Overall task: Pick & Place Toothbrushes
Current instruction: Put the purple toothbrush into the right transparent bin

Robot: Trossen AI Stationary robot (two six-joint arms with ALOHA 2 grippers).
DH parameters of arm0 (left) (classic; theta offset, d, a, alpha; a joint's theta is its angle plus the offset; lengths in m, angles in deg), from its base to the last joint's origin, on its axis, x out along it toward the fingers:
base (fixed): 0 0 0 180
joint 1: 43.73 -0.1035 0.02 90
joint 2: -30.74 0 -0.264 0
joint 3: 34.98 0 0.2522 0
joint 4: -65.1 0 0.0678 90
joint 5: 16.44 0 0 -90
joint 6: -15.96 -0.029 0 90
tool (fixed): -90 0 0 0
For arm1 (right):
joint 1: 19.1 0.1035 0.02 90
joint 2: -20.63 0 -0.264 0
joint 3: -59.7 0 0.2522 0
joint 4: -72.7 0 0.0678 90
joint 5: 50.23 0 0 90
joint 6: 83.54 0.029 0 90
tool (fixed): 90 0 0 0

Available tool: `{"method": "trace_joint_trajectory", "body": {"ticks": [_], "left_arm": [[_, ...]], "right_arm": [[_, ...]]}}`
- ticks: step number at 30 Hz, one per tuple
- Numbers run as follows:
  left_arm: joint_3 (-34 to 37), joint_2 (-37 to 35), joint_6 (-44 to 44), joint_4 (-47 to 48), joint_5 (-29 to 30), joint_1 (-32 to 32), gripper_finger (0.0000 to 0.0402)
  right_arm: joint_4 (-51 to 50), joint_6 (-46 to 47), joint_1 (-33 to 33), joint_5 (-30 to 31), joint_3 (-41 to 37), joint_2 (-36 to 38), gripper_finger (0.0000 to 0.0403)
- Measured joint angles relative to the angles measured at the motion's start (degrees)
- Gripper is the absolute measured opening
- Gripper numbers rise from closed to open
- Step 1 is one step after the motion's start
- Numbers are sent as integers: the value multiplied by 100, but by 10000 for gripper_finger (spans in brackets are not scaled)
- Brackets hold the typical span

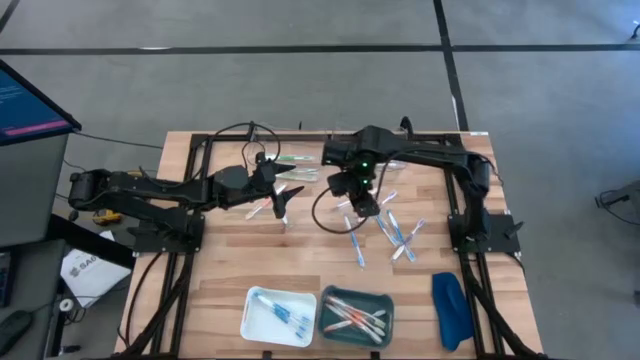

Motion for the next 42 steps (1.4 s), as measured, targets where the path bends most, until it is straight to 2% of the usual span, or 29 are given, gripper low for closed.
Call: {"method": "trace_joint_trajectory", "body": {"ticks": [12,19,29,42], "left_arm": [[0,0,0,-13,2,0,301],[0,0,11,-50,2,0,301],[0,-2,11,-101,4,0,301],[0,-2,13,-109,4,0,301]], "right_arm": [[2080,832,-120,22,-3202,2017,173],[2970,998,-471,30,-4749,2654,171],[3193,2021,-327,35,-5400,2436,170],[3438,2036,6,44,-5463,1752,165]]}}
